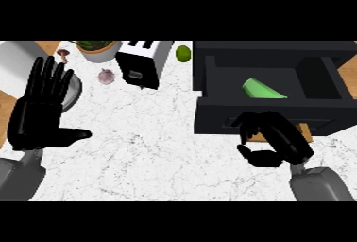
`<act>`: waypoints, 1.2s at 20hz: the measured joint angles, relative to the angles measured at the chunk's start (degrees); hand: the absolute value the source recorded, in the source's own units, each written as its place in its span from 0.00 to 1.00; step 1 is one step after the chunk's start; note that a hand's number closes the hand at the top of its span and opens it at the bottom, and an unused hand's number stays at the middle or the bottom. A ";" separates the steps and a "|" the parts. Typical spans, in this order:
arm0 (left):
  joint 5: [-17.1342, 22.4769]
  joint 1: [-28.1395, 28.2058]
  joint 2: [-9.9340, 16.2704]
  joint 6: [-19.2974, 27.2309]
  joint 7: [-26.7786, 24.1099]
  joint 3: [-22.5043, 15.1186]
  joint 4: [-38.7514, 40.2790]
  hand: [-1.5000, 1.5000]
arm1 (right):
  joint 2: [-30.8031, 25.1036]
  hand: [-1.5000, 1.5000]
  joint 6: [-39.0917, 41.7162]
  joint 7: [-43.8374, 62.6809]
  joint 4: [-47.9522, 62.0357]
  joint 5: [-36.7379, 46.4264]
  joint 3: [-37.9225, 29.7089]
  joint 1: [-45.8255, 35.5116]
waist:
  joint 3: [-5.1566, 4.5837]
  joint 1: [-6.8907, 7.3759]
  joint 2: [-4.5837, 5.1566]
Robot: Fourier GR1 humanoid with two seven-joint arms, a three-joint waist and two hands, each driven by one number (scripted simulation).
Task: Pick up the cup, place it into the drawer and close the drawer
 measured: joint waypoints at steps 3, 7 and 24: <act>0.29 1.41 0.67 -3.31 -0.05 2.44 1.31 0.00 | 2.02 0.00 -1.82 0.24 6.52 3.61 1.10 -3.45 | -0.01 -0.17 0.05; -0.16 4.24 0.33 -7.23 -1.56 5.14 2.45 0.00 | 2.60 0.00 -3.98 -2.49 15.73 6.73 0.66 -6.72 | 0.00 -0.33 0.06; -2.83 8.77 -2.06 -15.15 -1.10 10.37 2.36 0.00 | 3.95 0.00 -8.58 -21.84 59.79 6.69 -10.49 -33.01 | -0.16 1.03 -0.26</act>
